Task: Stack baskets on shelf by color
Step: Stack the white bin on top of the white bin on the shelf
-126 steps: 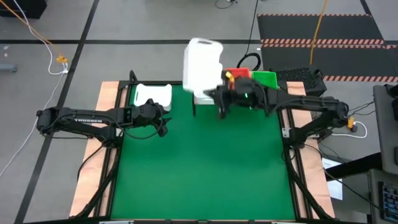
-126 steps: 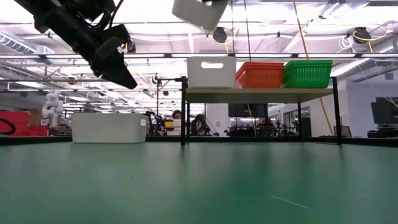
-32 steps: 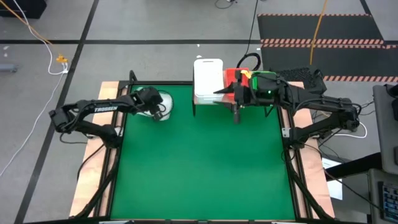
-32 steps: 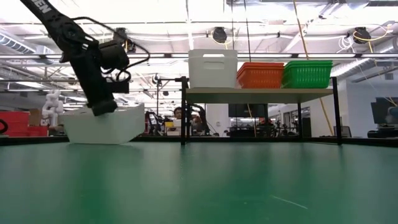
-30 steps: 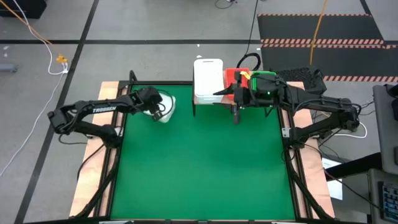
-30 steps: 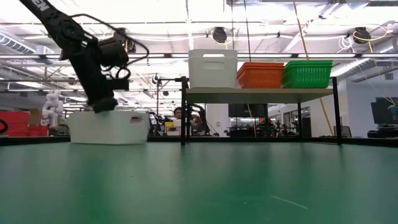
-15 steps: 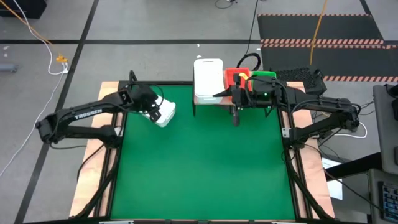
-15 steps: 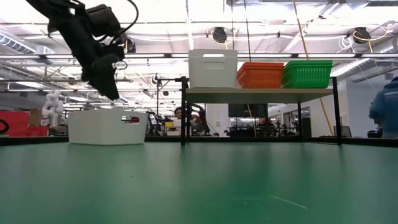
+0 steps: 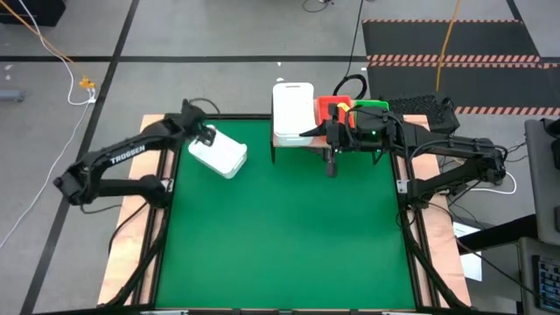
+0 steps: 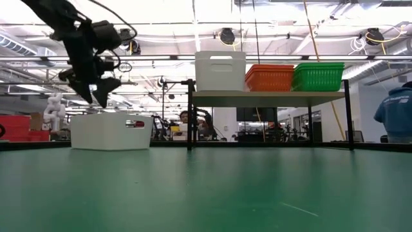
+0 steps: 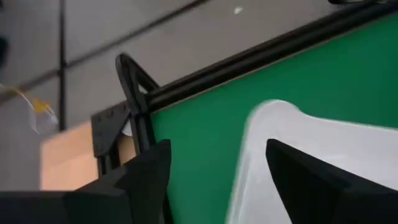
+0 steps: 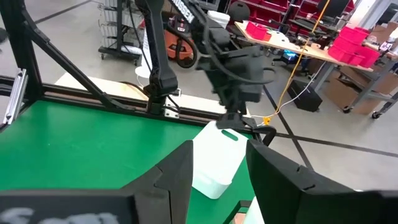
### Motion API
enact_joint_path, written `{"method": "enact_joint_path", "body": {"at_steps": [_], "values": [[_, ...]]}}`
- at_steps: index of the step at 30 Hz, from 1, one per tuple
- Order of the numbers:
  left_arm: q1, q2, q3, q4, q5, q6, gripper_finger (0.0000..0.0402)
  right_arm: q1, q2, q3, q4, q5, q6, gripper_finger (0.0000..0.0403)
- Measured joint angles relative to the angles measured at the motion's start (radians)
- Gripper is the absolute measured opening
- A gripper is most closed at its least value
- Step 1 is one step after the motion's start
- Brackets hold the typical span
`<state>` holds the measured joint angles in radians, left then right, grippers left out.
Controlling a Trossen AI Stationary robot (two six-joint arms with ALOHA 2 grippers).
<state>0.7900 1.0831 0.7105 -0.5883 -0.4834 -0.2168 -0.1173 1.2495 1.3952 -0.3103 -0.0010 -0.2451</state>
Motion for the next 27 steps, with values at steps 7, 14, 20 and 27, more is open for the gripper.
{"method": "enact_joint_path", "body": {"at_steps": [7, 14, 20, 27], "values": [[0.169, 0.101, 0.0, 0.038, 0.266, 0.084, 0.021, 0.002, 0.0, 0.0, -0.017, 0.0, -0.001, 0.0141], [0.175, 0.199, 0.0, 0.04, 0.267, 0.119, 0.0149, 0.002, 0.0, 0.0, -0.019, -0.003, 0.002, 0.0141], [0.189, 0.24, 0.002, 0.046, 0.323, 0.211, 0.002, 0.012, 0.006, -0.012, -0.085, -0.003, 0.024, 0.0141], [0.101, 0.178, -0.001, -0.02, 0.547, 0.287, 0.0004, 0.06, 0.012, -0.217, 0.029, -0.166, -0.015, 0.0141]]}}
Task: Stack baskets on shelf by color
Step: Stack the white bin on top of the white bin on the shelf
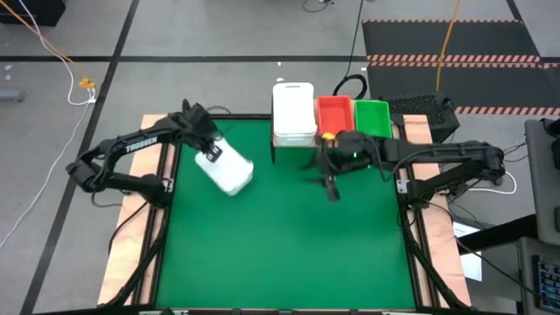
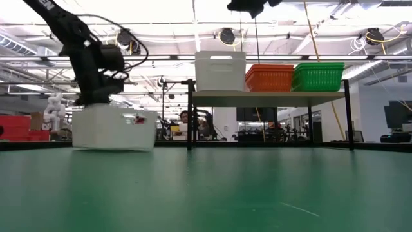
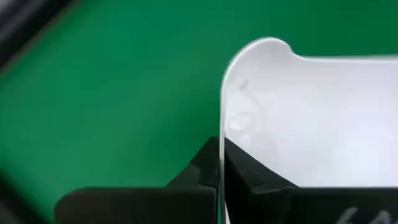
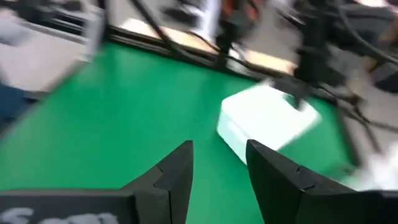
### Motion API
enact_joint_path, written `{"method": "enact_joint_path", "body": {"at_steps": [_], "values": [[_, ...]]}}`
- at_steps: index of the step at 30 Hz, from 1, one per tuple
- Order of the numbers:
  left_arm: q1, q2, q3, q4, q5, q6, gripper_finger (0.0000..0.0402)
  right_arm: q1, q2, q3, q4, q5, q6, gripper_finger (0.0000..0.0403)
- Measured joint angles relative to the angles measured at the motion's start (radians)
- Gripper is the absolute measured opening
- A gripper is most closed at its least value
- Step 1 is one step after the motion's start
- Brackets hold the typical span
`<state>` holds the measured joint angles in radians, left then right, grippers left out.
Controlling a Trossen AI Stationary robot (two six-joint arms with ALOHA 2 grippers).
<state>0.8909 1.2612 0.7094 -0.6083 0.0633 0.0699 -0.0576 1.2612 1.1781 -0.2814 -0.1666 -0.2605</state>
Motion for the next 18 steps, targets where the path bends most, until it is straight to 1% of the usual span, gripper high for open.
{"method": "enact_joint_path", "body": {"at_steps": [2, 4, 6, 8, 10, 13, 15, 18], "values": [[-0.076, -0.035, 0.0, -0.03, 0.029, -0.009, 0.0004, 0.041, 0.0, -0.072, 0.109, -0.051, 0.005, 0.0141], [-0.173, -0.052, 0.0, -0.032, 0.03, -0.054, 0.0003, 0.086, 0.023, -0.152, 0.244, -0.097, -0.006, 0.0141], [-0.278, -0.058, 0.0, -0.019, 0.024, -0.134, 0.0003, 0.131, 0.073, -0.22, 0.38, -0.126, -0.013, 0.0141], [-0.385, -0.053, 0.0, 0.016, 0.009, -0.218, 0.0002, 0.172, 0.141, -0.247, 0.475, -0.126, -0.015, 0.0141], [-0.495, -0.038, 0.0, 0.059, -0.036, -0.301, 0.0002, 0.203, 0.211, -0.235, 0.506, -0.114, -0.016, 0.0141], [-0.64, -0.009, -0.001, 0.137, -0.094, -0.392, 0.0002, 0.238, 0.308, -0.163, 0.503, -0.027, -0.003, 0.0141], [-0.704, 0.01, 0.0, 0.199, -0.114, -0.426, 0.0001, 0.249, 0.356, -0.1, 0.461, 0.009, 0.012, 0.0141], [-0.762, 0.035, 0.0, 0.234, -0.129, -0.481, 0.0001, 0.252, 0.411, -0.008, 0.407, -0.008, 0.057, 0.0141]]}}
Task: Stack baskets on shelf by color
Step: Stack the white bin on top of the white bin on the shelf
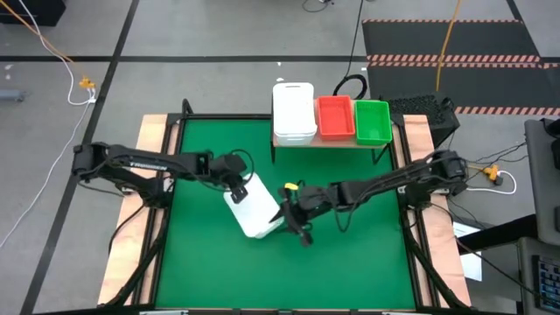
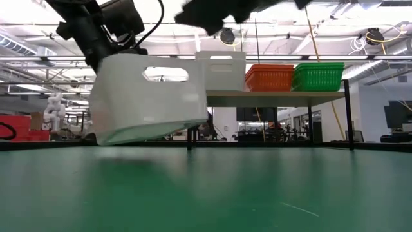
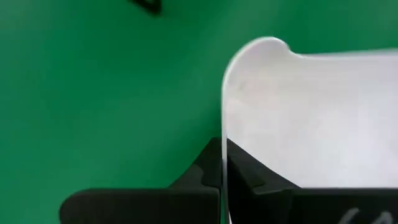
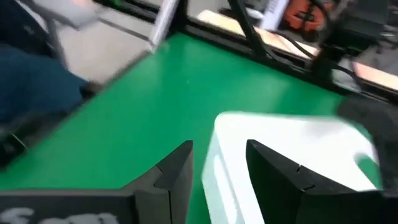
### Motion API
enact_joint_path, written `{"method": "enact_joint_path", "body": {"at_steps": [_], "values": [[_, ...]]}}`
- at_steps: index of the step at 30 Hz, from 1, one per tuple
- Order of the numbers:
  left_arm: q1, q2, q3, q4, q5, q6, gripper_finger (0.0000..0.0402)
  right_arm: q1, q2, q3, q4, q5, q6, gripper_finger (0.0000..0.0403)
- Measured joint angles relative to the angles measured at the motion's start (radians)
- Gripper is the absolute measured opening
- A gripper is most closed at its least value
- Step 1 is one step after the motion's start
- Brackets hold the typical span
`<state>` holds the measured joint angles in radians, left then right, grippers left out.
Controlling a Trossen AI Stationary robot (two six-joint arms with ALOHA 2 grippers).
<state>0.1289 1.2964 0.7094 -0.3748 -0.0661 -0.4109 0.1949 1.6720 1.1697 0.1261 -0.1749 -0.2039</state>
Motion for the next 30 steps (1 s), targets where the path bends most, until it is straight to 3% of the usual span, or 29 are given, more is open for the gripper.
{"method": "enact_joint_path", "body": {"at_steps": [4, 13, 17, 24, 30], "values": [[-0.051, 0.054, 0.0, 0.038, -0.033, -0.038, 0.0001, 0.019, 0.087, 0.073, -0.022, -0.04, 0.035, 0.0141], [-0.078, 0.148, 0.004, 0.099, -0.045, -0.04, 0.0008, 0.023, 0.222, 0.096, -0.089, -0.008, 0.029, 0.0141], [-0.083, 0.142, 0.004, 0.097, -0.044, -0.022, 0.0004, 0.028, 0.205, 0.093, -0.127, -0.013, 0.0, 0.0141], [-0.097, 0.143, 0.002, 0.105, -0.036, -0.027, 0.0009, 0.058, 0.069, 0.095, -0.086, 0.006, -0.043, 0.0141], [-0.14, 0.146, -0.001, 0.159, -0.031, -0.047, 0.0003, 0.037, 0.099, 0.094, -0.144, 0.0, 0.007, 0.0141]]}}
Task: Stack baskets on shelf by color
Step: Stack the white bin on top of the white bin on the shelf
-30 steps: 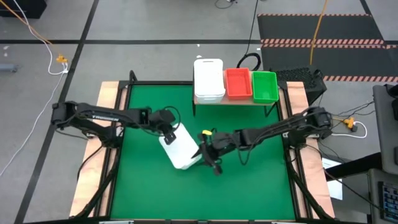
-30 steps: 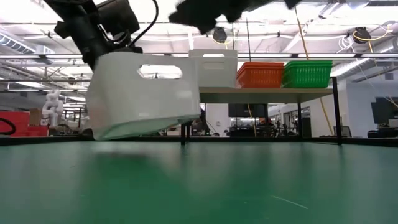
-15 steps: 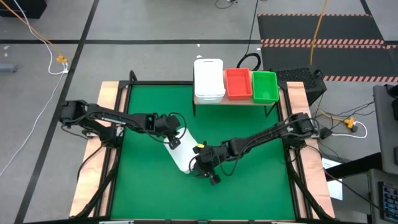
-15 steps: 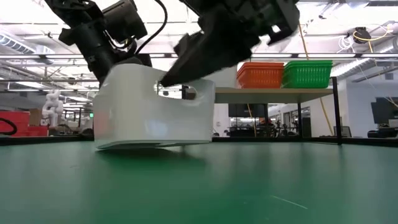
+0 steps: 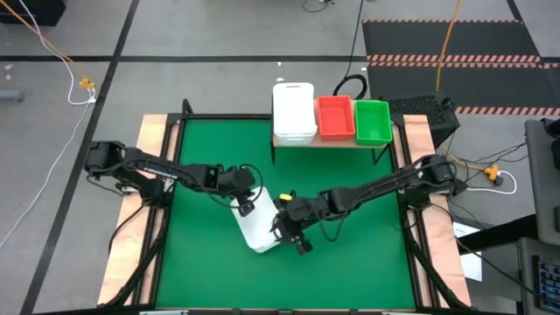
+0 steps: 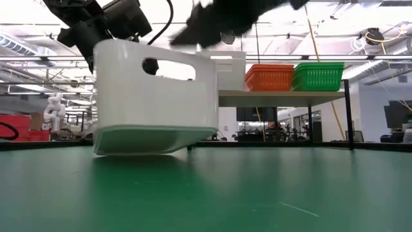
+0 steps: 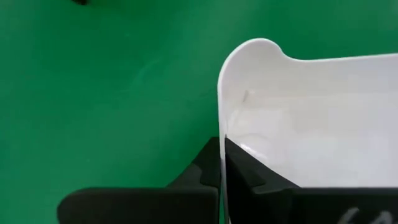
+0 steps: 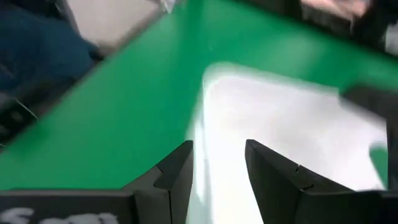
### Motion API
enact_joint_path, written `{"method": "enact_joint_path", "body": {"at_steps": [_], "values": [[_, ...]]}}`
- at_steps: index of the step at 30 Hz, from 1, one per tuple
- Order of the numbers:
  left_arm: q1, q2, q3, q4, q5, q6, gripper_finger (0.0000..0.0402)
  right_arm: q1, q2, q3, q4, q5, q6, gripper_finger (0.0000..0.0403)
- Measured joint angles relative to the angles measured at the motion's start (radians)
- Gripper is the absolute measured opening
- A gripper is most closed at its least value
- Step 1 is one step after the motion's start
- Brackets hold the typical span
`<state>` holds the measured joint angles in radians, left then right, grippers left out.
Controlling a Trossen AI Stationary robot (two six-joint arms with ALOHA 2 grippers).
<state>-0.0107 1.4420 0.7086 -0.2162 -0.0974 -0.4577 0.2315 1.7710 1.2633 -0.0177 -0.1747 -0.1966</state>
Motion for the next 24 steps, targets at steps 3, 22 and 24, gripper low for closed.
{"method": "enact_joint_path", "body": {"at_steps": [3, 22, 24], "values": [[-0.015, 0.001, 0.0, 0.011, -0.011, -0.007, 0.0011, -0.005, 0.034, -0.001, -0.028, -0.005, 0.016, 0.0141], [-0.025, -0.137, 0.0, 0.037, -0.024, 0.076, 0.0157, -0.008, 0.167, 0.0, -0.161, -0.057, 0.087, 0.0024], [-0.025, -0.199, 0.0, 0.009, -0.024, 0.096, 0.0165, -0.007, 0.164, 0.0, -0.18, -0.061, 0.08, 0.001]]}}
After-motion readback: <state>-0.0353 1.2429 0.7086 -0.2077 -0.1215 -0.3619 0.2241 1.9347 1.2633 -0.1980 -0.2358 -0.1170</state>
